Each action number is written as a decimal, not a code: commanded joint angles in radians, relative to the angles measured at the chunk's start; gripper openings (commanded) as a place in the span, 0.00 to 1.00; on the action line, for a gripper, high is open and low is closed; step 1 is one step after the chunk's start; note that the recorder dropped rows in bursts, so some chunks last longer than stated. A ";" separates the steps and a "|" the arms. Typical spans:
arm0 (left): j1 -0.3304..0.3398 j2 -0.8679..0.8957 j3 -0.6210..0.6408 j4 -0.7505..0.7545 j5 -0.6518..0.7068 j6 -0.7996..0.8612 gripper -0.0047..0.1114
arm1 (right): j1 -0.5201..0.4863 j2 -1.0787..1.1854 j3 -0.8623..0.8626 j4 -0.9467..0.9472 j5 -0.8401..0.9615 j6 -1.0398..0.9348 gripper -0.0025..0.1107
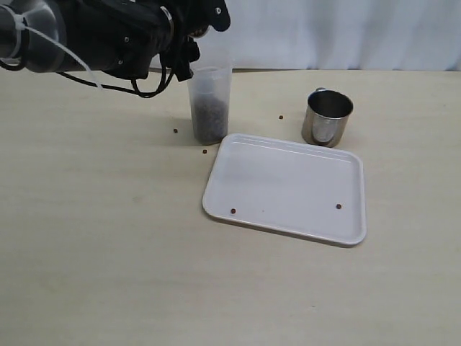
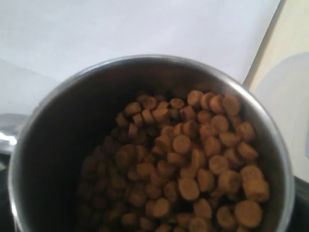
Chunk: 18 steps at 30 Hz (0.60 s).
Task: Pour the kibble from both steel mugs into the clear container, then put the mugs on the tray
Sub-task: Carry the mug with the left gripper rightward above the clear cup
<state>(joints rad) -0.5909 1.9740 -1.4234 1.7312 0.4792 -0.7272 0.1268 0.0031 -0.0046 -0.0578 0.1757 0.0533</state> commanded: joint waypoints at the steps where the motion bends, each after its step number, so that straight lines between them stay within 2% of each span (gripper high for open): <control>1: 0.019 -0.006 -0.025 0.013 -0.012 0.022 0.04 | 0.004 -0.003 0.005 -0.002 0.002 0.004 0.07; 14: 0.023 0.032 -0.046 0.013 0.005 0.052 0.04 | 0.004 -0.003 0.005 -0.002 0.002 0.004 0.07; 18: 0.021 0.032 -0.046 0.013 0.003 0.130 0.04 | 0.004 -0.003 0.005 -0.002 0.002 0.004 0.07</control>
<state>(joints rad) -0.5687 2.0138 -1.4576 1.7312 0.4629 -0.6282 0.1268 0.0031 -0.0046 -0.0578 0.1757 0.0533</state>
